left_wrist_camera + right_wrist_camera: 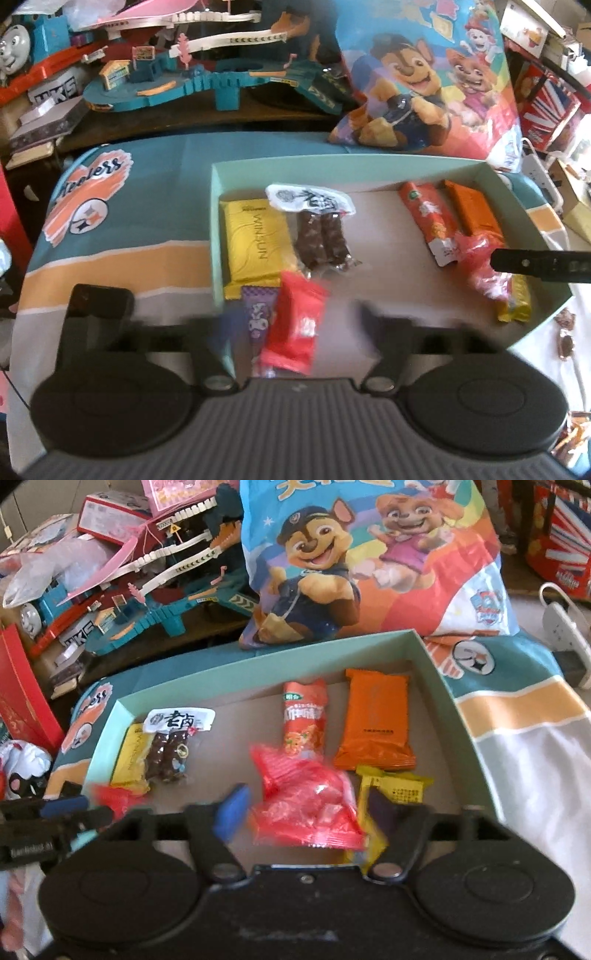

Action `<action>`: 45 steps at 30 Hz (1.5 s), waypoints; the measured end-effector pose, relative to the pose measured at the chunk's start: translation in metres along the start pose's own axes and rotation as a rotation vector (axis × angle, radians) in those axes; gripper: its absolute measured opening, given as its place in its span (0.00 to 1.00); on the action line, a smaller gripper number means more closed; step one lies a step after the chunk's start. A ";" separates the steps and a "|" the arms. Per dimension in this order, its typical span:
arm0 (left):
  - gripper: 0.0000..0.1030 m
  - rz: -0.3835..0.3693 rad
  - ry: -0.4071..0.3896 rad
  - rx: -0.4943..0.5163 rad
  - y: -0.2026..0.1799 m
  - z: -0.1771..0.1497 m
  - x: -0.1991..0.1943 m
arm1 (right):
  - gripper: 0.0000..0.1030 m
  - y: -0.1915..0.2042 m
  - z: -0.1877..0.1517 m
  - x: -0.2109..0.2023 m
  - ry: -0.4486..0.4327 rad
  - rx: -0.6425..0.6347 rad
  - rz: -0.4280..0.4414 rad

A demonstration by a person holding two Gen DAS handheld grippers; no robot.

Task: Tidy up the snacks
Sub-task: 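Place the red bag in the tray with the right gripper while the left places the red candy, then grasp the yellow cheese stick with the right gripper while the left grasps the striped cracker pack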

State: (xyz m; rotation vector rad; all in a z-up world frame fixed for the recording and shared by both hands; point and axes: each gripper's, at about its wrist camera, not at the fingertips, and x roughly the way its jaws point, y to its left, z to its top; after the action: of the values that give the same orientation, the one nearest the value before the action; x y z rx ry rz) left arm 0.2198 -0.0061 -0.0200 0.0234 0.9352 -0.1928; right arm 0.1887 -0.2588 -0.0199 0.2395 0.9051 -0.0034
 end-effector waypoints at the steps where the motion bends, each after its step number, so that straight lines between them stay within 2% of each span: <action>1: 1.00 0.013 -0.017 0.001 0.000 -0.001 -0.002 | 0.99 -0.001 0.000 -0.001 -0.012 0.007 -0.002; 8: 1.00 0.021 -0.009 -0.001 -0.005 -0.009 -0.009 | 1.00 -0.002 -0.008 -0.019 -0.043 0.025 0.003; 16: 1.00 0.004 -0.016 -0.006 -0.010 -0.027 -0.040 | 1.00 -0.010 -0.032 -0.050 -0.036 0.074 0.005; 28: 1.00 -0.050 0.031 0.097 -0.051 -0.080 -0.073 | 1.00 -0.033 -0.085 -0.102 -0.029 0.136 0.005; 33: 1.00 -0.111 0.044 0.211 -0.086 -0.106 -0.088 | 1.00 -0.042 -0.110 -0.116 -0.019 0.152 0.010; 39: 1.00 -0.210 0.059 0.482 -0.144 -0.142 -0.100 | 0.98 -0.049 -0.135 -0.131 -0.022 0.194 0.038; 43: 1.00 -0.221 0.096 0.596 -0.168 -0.164 -0.092 | 0.86 -0.051 -0.143 -0.135 -0.022 0.220 0.058; 45: 0.97 -0.215 0.113 0.598 -0.171 -0.171 -0.086 | 0.73 -0.051 -0.146 -0.133 -0.011 0.222 0.068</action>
State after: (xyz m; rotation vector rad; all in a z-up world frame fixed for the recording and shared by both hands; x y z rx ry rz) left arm 0.0042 -0.1432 -0.0423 0.4912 0.9635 -0.6713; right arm -0.0131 -0.2913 -0.0132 0.4764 0.8853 -0.0421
